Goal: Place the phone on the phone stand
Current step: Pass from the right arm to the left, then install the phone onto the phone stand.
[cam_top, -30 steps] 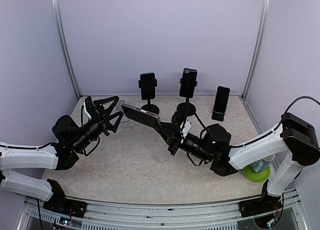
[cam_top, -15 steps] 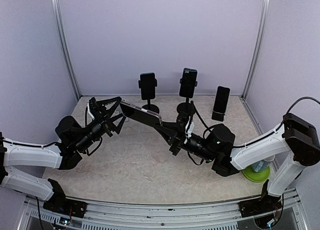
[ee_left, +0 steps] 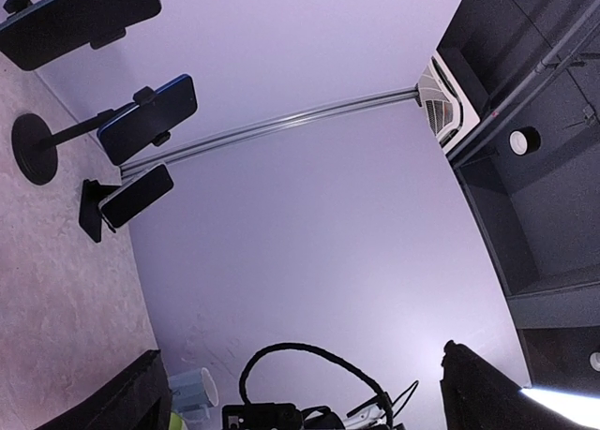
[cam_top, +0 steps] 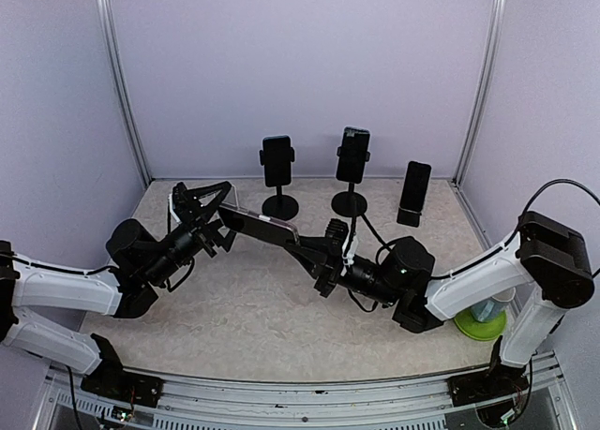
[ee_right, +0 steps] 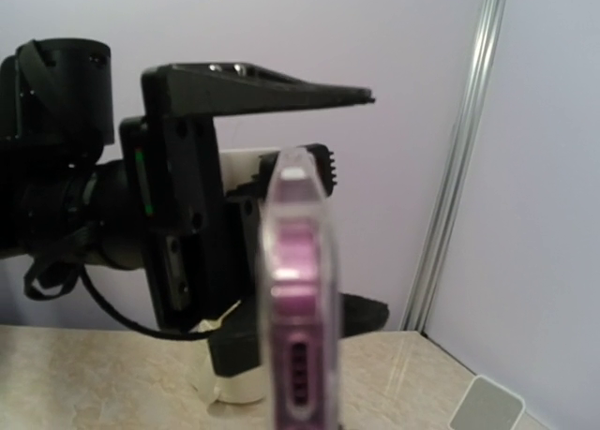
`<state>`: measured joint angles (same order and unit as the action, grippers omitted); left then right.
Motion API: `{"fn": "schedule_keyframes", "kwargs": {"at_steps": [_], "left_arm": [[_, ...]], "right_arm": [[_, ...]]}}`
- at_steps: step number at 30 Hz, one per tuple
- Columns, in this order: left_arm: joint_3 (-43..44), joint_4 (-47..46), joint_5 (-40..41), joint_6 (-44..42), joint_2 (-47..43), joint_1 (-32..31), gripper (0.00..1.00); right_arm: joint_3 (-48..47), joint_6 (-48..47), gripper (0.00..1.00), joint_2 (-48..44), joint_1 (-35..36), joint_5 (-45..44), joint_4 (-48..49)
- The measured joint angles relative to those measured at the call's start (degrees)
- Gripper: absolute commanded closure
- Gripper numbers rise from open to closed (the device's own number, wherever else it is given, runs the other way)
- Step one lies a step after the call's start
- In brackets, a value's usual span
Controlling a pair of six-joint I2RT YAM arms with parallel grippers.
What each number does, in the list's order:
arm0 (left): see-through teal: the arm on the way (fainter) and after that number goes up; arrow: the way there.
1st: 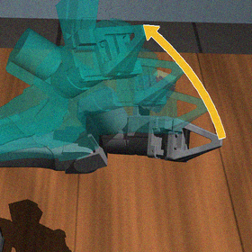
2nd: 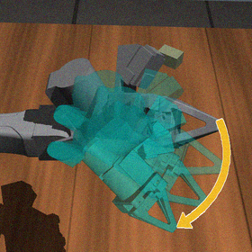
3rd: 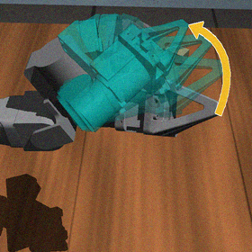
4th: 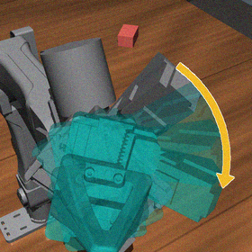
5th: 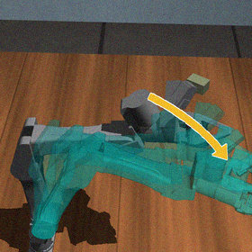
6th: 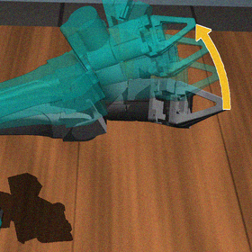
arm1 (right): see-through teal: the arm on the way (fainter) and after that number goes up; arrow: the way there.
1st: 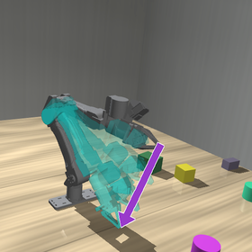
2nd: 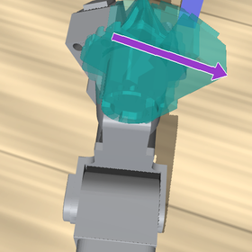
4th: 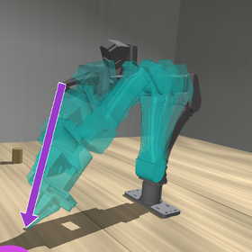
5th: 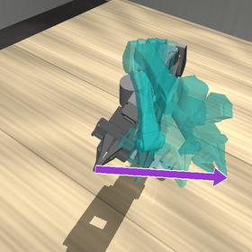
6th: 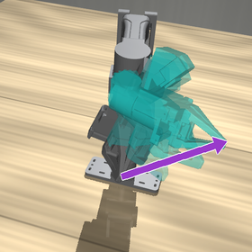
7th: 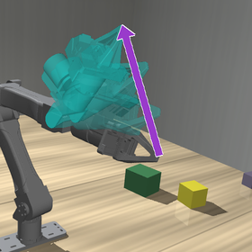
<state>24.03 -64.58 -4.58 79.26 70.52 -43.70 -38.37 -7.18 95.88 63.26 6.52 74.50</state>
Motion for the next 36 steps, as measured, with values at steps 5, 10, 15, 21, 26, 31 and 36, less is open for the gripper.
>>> {"fn": "schedule_keyframes", "kwargs": {"at_steps": [5, 10, 15, 21, 26, 31, 36], "left_arm": [[0.0, 0.0, 0.1, 0.3, 0.0, 0.0, 0.07], [0.0, 0.0, 0.1, 0.8, 0.1, 0.0, 0.12], [0.0, 0.2, 0.0, 1.2, 0.1, 0.0, 0.25], [0.0, 0.5, 0.1, 1.3, 0.1, 0.0, 0.42], [0.0, 0.5, 0.8, 1.2, 0.0, 0.1, 0.6], [0.0, 4.7, 1.1, -0.2, -1.1, 0.0, 0.61], [1.0, 17.3, 4.8, -6.8, -7.1, 1.1, 0.62]], "right_arm": [[0.0, -1.4, 1.0, 1.3, 0.0, -0.5, 2.4], [0.0, -3.7, 1.0, 2.4, 0.1, -1.2, 4.0], [-0.2, -5.1, 1.0, 2.8, 0.0, -1.1, 4.8], [-0.5, -5.3, 1.0, 2.8, -1.1, 0.6, 4.5], [-1.4, -5.4, 0.58, 2.8, -1.8, 1.6, 3.0], [-3.3, -6.5, 0.0, 2.8, -2.3, -0.2, 0.2], [-3.7, -6.6, 0.0, 1.6, -2.6, -3.0, -4.7]]}}
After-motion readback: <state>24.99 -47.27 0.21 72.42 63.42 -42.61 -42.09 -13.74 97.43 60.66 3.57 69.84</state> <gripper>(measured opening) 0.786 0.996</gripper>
